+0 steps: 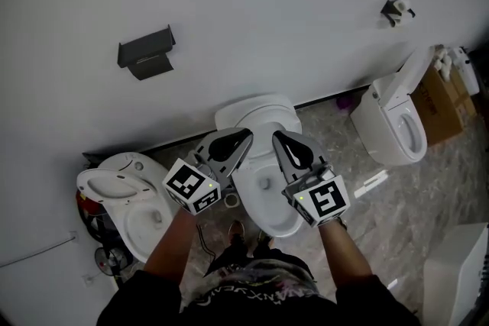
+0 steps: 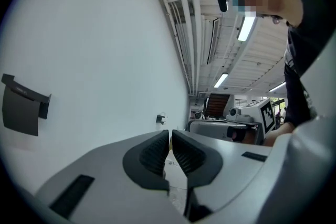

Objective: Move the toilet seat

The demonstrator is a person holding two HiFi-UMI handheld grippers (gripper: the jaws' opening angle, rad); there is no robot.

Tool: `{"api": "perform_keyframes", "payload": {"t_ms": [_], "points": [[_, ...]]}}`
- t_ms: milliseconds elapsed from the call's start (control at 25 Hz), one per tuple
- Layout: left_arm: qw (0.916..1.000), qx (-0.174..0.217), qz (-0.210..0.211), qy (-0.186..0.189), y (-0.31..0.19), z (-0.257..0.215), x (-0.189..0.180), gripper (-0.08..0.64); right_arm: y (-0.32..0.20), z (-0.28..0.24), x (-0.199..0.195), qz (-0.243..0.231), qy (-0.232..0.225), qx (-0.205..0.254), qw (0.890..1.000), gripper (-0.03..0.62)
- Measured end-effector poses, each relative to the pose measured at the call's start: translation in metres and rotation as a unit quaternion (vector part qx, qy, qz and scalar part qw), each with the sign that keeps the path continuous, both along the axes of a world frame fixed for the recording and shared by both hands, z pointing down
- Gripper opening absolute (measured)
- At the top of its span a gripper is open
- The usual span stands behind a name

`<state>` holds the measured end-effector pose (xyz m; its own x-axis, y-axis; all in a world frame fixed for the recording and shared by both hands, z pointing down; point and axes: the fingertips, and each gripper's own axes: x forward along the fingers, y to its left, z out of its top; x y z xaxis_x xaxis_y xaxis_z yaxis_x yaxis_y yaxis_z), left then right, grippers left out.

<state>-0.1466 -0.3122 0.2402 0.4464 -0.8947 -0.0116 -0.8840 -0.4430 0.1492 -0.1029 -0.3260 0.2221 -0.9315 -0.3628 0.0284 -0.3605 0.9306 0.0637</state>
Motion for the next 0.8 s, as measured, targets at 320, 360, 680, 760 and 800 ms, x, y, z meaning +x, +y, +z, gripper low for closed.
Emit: {"api": "perform_keyframes", "payload": {"t_ms": [320, 360, 680, 760, 800], "points": [[0.9985, 0.0, 0.012, -0.054, 0.019, -0.012, 0.018, 0.038, 0.018, -0.018, 0.006, -0.011, 0.016, 0.038, 0.999, 0.005], [0.9983, 0.0, 0.012, -0.057, 0.021, -0.013, 0.018, 0.038, 0.02, -0.019, 0.008, -0.012, 0.017, 0.04, 0.999, 0.005], [0.9961, 0.01, 0.015, -0.086, 0.033, -0.025, 0.021, 0.038, 0.036, -0.017, 0.016, -0.01, 0.015, 0.032, 0.999, 0.005], [0.9957, 0.011, 0.014, -0.091, 0.038, -0.027, 0.021, 0.038, 0.039, -0.015, 0.017, -0.009, 0.014, 0.025, 1.0, 0.004], [0.9953, 0.012, 0.013, -0.095, 0.041, -0.029, 0.021, 0.038, 0.041, -0.015, 0.018, -0.008, 0.011, 0.02, 1.0, 0.004]]}}
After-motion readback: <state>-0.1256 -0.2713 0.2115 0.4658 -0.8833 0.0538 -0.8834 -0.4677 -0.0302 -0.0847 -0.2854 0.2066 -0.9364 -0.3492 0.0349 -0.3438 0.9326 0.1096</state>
